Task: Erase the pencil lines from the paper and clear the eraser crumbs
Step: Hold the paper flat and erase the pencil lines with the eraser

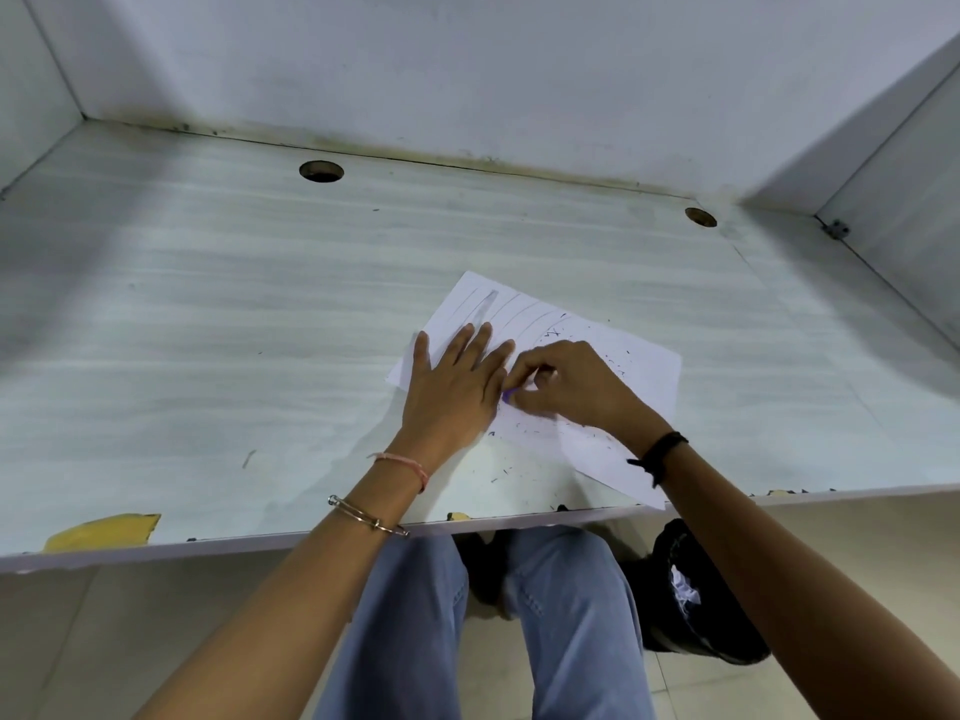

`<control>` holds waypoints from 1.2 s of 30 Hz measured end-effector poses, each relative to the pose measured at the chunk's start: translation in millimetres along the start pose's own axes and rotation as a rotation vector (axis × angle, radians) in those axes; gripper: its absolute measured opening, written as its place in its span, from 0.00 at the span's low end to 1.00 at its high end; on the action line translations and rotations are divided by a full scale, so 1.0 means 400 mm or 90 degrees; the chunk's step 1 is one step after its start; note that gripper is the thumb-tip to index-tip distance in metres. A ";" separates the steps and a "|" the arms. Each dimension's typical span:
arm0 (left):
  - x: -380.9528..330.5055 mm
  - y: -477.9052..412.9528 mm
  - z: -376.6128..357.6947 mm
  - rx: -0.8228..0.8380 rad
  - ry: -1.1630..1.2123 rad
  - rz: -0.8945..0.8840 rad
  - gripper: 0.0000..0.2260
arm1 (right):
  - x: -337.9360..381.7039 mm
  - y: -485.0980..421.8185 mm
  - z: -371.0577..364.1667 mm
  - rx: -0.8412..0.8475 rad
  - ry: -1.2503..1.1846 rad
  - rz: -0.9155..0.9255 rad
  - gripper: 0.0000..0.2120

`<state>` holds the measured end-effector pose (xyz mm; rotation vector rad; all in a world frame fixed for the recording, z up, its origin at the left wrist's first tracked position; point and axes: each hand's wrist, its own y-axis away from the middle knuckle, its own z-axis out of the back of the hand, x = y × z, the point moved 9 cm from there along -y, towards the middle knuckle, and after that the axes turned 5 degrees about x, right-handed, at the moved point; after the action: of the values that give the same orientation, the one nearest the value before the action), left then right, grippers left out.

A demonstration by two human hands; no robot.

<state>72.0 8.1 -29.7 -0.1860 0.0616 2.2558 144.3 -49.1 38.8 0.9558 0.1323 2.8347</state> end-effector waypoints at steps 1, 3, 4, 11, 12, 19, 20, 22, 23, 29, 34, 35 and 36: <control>-0.002 -0.001 -0.002 0.004 -0.011 -0.002 0.23 | -0.004 0.001 0.004 -0.042 -0.013 0.001 0.01; 0.000 -0.001 -0.001 -0.004 0.007 0.000 0.23 | -0.003 0.014 -0.015 -0.014 -0.021 0.024 0.02; 0.002 -0.001 0.001 -0.013 0.021 0.002 0.22 | 0.000 0.023 -0.030 0.041 -0.023 0.031 0.02; 0.001 -0.001 -0.001 -0.002 0.010 0.004 0.22 | -0.004 -0.003 0.016 -0.082 -0.018 -0.014 0.01; 0.001 -0.001 -0.002 0.002 0.010 0.004 0.23 | 0.001 0.003 0.005 -0.072 -0.012 -0.008 0.01; 0.004 -0.003 0.000 0.000 0.032 0.010 0.22 | -0.016 0.001 0.015 -0.043 -0.010 -0.016 0.02; 0.003 -0.004 0.000 0.003 0.032 0.012 0.22 | -0.021 -0.001 0.024 -0.081 -0.013 -0.019 0.02; 0.005 -0.003 -0.001 0.000 0.034 0.013 0.22 | -0.006 0.009 0.008 -0.061 -0.001 0.006 0.02; 0.005 -0.002 -0.001 -0.003 0.031 0.011 0.22 | 0.004 0.019 -0.010 -0.008 0.004 0.017 0.02; 0.003 -0.002 0.002 -0.002 0.021 0.007 0.22 | -0.009 0.003 0.009 -0.033 0.015 0.017 0.02; 0.002 0.001 0.004 -0.010 0.017 0.005 0.22 | -0.007 0.048 -0.027 0.131 -0.017 0.038 0.03; 0.001 0.001 0.004 -0.011 0.015 0.004 0.22 | -0.011 0.053 -0.029 0.177 -0.012 0.031 0.03; 0.002 0.000 0.004 -0.012 0.016 0.004 0.22 | -0.014 0.045 -0.020 0.181 0.004 0.029 0.03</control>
<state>71.1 8.8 -28.4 -0.2237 0.0545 2.2616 141.7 -68.2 31.3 1.0114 0.5328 2.9124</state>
